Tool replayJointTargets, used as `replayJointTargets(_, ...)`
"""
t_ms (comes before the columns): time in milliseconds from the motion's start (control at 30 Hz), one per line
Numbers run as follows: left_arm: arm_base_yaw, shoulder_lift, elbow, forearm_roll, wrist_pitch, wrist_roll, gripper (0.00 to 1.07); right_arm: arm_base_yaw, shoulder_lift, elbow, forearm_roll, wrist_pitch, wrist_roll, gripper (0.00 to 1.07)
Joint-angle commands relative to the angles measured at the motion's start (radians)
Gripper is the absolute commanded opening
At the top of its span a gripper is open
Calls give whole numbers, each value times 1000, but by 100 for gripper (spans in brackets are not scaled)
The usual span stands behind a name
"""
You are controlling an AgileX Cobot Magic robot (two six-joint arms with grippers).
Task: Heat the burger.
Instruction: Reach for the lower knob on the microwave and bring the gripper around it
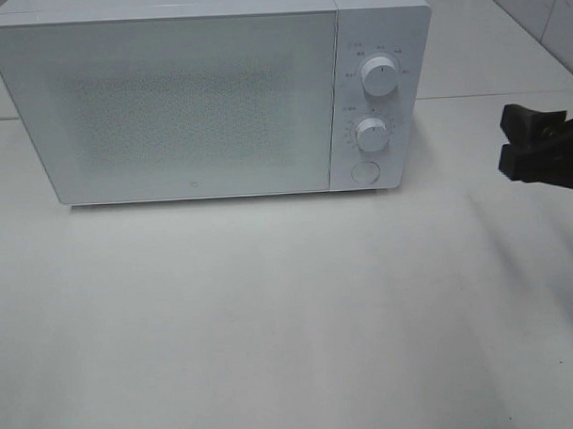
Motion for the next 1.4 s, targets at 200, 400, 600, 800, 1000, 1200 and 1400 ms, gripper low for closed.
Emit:
replayJointTargets(200, 1, -23, 6, -2, -3, -8, 98, 220, 114, 2, 291, -220, -125, 74)
replayJointTargets(400, 1, -23, 6, -2, -3, -8, 98, 377, 197, -15, 479, -329, -125, 74)
replayJointTargets(600, 1, -23, 6, -2, -3, -8, 98, 462, 278, -78, 569, -355, -144, 74)
replayJointTargets(800, 1, -23, 6, -2, -3, -8, 98, 465, 354, -140, 569, -346, -133, 74)
replayJointTargets(1000, 1, -23, 6, -2, -3, -8, 98, 465, 427, -193, 569, -359, -113, 74)
replayJointTargets(1200, 1, -23, 6, -2, -3, -8, 98, 465, 491, -233, 566, -399, -108, 74)
replayJointTargets(1400, 1, -23, 6, -2, -3, -8, 98, 458, 565, -300, 561, -402, -63, 74)
